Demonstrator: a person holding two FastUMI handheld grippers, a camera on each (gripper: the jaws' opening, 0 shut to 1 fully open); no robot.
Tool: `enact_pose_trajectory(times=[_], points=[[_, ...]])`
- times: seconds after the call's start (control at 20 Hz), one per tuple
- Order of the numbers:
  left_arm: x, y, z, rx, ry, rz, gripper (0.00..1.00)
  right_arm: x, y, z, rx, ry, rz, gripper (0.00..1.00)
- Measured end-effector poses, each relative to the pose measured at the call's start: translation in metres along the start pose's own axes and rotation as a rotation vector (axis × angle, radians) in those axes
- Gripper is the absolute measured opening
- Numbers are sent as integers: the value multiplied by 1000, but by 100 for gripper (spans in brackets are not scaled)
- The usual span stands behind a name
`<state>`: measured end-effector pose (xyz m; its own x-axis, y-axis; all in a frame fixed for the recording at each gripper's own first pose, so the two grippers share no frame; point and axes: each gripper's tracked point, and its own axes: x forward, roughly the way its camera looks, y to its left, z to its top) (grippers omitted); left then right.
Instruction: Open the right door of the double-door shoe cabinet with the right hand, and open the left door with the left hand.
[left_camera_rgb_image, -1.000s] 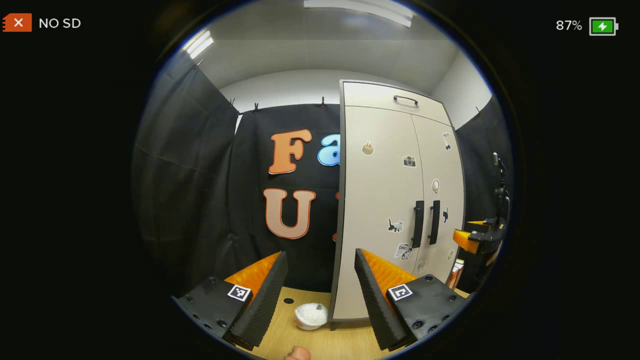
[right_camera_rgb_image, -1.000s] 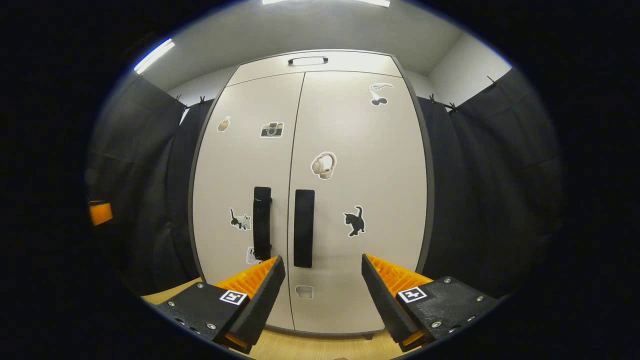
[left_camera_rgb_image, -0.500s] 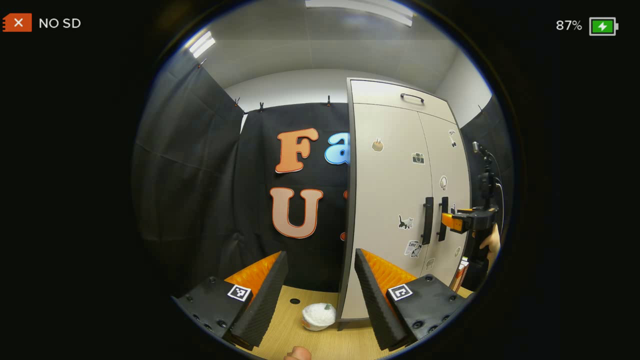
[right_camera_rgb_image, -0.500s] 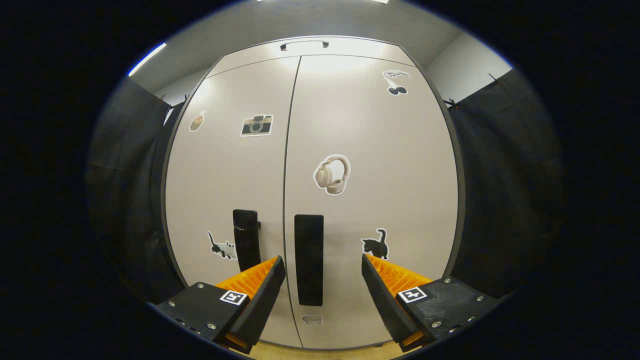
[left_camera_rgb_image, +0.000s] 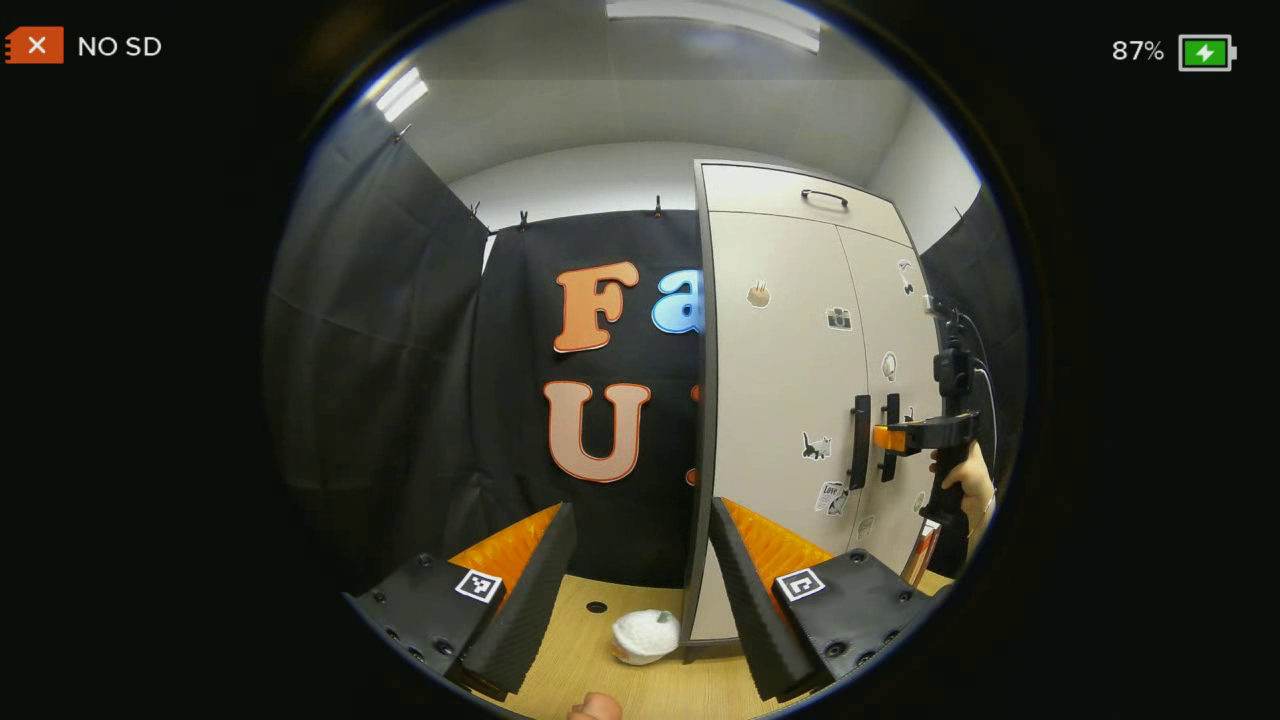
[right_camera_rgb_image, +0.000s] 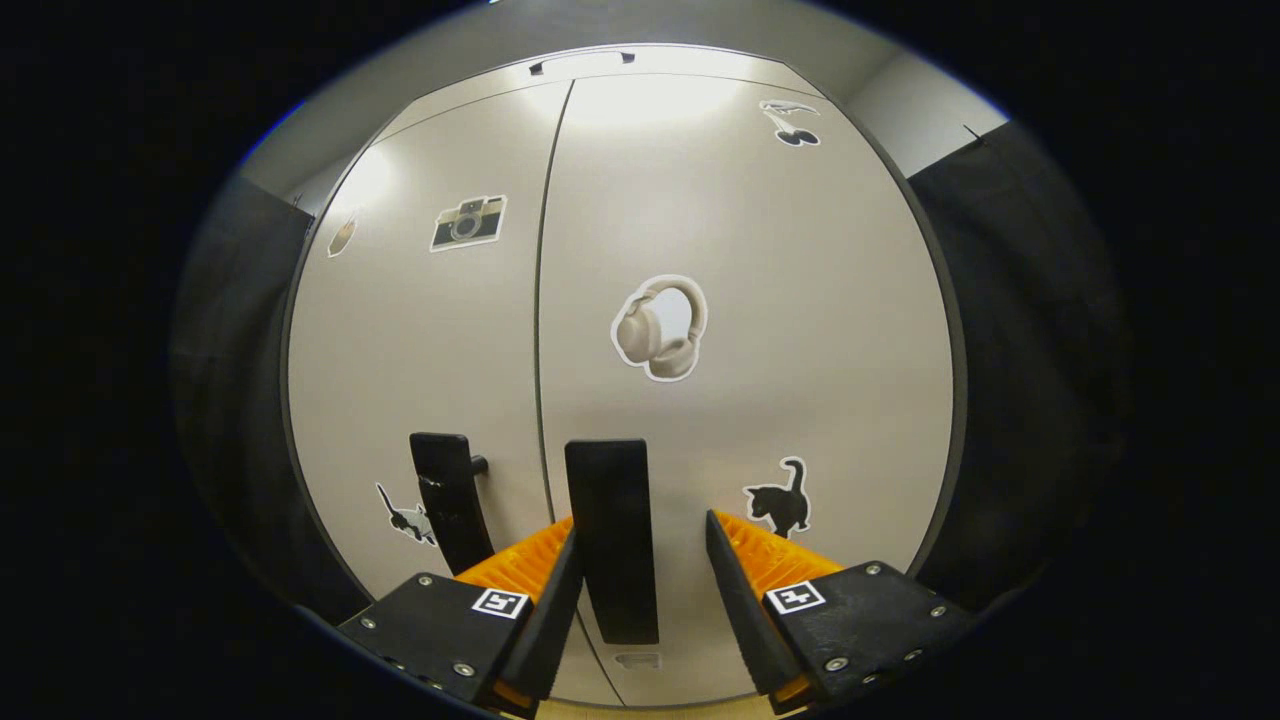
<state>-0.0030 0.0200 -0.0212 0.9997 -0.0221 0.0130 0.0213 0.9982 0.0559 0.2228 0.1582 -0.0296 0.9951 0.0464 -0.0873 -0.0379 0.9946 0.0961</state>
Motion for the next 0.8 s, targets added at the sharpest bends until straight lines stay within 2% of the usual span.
enact_pose_trajectory(times=[0.05,0.1,0.15,0.2,0.25,0.45,0.6,0.8], points=[[-1,2,2,3,-5,5,81,0,3,1,-9,-6,9,68],[-2,1,4,5,-9,7,81,0,7,0,-10,-2,17,58],[-3,1,4,7,-13,6,81,0,11,-2,2,9,27,53],[-5,0,5,7,-15,4,81,-3,9,-3,7,14,21,42],[-7,0,7,8,-16,3,81,0,9,-3,7,13,17,36],[-18,-6,10,-1,-16,-10,81,-3,9,-4,-21,8,29,28],[-24,-5,11,-4,-13,-9,81,-8,8,-3,-26,9,41,15],[-28,-7,9,-13,-5,-2,81,-29,5,-2,-30,23,87,8]])
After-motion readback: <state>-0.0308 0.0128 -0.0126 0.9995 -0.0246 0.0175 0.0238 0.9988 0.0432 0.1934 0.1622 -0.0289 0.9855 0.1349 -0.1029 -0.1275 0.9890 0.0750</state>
